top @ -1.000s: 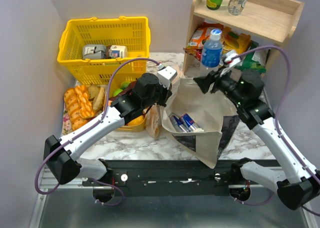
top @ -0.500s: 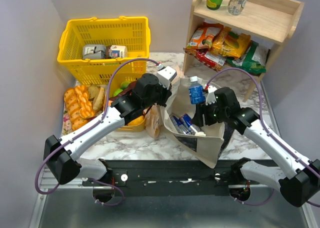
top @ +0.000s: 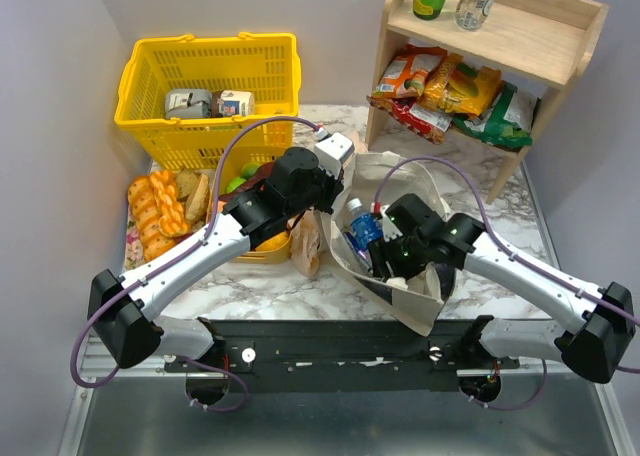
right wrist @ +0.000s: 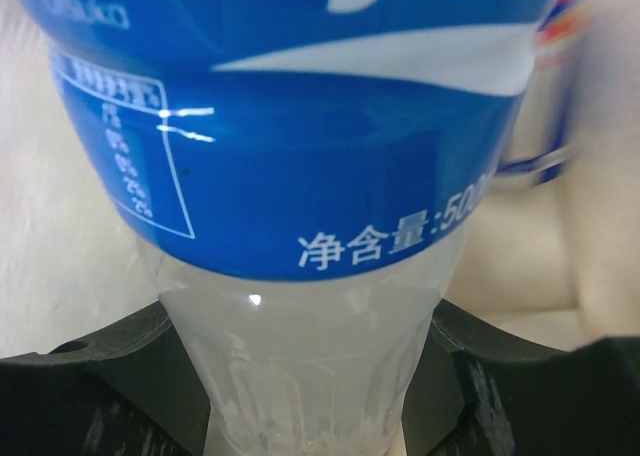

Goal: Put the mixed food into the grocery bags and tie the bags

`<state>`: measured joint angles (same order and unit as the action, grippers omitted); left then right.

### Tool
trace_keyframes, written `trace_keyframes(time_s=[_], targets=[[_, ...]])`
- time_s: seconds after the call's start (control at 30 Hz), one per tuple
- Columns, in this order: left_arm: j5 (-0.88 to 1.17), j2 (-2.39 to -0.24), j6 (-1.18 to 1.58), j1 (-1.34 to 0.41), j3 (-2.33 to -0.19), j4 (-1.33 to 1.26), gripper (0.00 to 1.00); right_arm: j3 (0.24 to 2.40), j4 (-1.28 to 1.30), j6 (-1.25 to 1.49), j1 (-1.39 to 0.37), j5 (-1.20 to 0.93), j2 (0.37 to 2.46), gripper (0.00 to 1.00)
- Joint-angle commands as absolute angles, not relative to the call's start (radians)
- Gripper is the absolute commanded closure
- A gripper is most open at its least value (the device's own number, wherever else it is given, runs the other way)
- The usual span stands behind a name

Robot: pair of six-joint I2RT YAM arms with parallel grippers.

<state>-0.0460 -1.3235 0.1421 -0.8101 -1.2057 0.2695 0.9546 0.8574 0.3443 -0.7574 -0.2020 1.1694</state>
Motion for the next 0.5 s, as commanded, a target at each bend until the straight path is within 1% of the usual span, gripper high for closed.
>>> trace_keyframes(time_s=[0.0, 0.17, 0.27, 0.33, 0.4, 0.47], targets=[[-0.072, -1.330, 0.133, -0.816, -1.192, 0.339, 1.00, 1.060, 0.954, 0.341, -0.851, -0.169, 1.202, 0.99], [-0.077, -1.322, 0.130, -0.816, -1.192, 0.337, 1.00, 1.022, 0.963, 0.368, -0.851, -0.193, 1.310, 0.99], [-0.089, -1.315, 0.127, -0.816, -1.190, 0.339, 1.00, 1.003, 0.966, 0.394, -0.853, -0.170, 1.342, 0.99], [-0.089, -1.315, 0.126, -0.816, -1.192, 0.341, 1.00, 1.009, 1.006, 0.396, -0.851, -0.112, 1.361, 0.99], [-0.086, -1.315, 0.127, -0.816, -1.192, 0.341, 1.00, 1.011, 1.040, 0.402, -0.853, -0.059, 1.384, 0.96], [-0.083, -1.315, 0.127, -0.815, -1.193, 0.341, 1.00, 1.014, 1.039, 0.406, -0.851, -0.055, 1.384, 0.85]])
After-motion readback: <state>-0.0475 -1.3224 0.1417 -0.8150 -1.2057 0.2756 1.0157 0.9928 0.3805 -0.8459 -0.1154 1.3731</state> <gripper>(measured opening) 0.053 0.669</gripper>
